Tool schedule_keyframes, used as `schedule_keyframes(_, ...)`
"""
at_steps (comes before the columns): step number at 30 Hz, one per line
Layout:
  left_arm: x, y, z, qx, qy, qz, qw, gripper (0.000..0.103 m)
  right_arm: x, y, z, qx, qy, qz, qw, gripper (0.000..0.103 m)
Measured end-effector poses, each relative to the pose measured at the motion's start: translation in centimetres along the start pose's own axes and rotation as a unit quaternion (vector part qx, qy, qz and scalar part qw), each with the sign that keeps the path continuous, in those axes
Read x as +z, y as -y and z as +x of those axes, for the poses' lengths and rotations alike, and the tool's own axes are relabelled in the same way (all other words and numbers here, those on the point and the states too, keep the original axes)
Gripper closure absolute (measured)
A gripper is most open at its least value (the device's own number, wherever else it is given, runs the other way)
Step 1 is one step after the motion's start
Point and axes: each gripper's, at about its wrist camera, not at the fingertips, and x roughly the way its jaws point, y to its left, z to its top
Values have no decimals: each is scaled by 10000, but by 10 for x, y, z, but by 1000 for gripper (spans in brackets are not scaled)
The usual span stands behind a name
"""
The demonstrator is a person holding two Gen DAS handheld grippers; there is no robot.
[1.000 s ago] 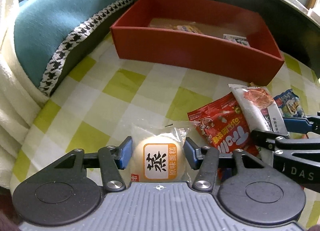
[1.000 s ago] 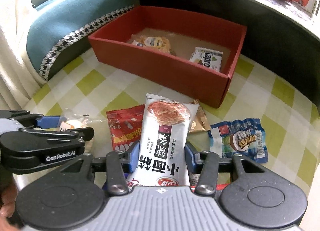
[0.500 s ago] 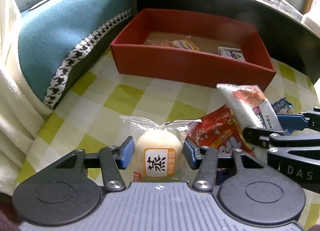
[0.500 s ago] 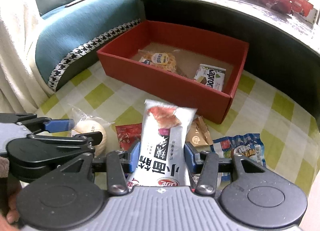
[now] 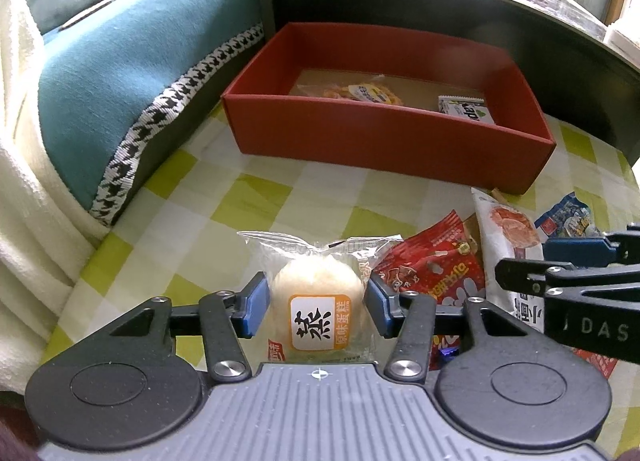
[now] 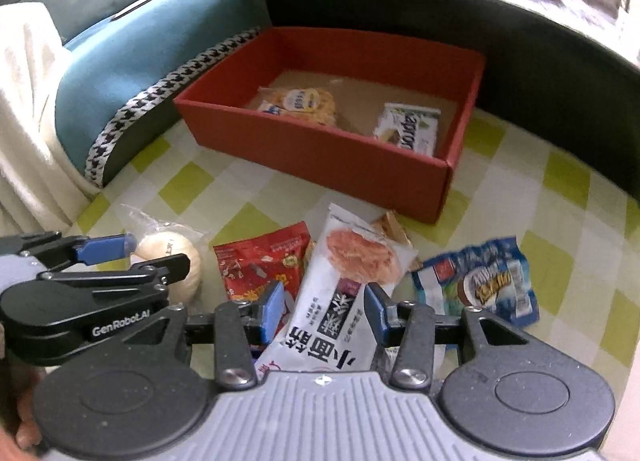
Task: Organize snacks
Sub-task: 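Lift the bun bag and noodle packet off the cloth with both tools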
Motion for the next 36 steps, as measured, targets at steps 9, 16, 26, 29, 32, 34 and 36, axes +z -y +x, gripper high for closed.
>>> schedule_keyframes(9, 0, 2, 6, 11, -54, 41, 10000, 38, -4, 14, 7, 114, -233, 403, 9988, 40)
schedule_keyframes(16, -1, 0, 25, 3, -277, -108, 9996, 25, -8, 39, 14, 347, -397, 1162, 9918, 30)
schedule_keyframes(26, 4, -16, 45, -375, -691, -791, 9938, 18, -7, 30, 33, 419, -475, 1200, 9907, 19)
schedule_keyframes(29, 4, -25, 51, -487, -837, -1034, 9899, 24, -7, 18, 32, 221, -373, 716, 9965, 34)
schedule_keyframes(32, 2, -25, 54, -440, -857, -970, 9906, 30, -7, 16, 33, 318, -416, 582, 9969, 47)
schedule_keyframes(34, 3, -25, 54, -427, -855, -969, 9907, 32, -8, 14, 31, 320, -414, 471, 9975, 51)
schedule_keyframes(36, 3, -28, 52, -445, -859, -1016, 9901, 35, -8, 11, 28, 300, -381, 354, 9982, 53)
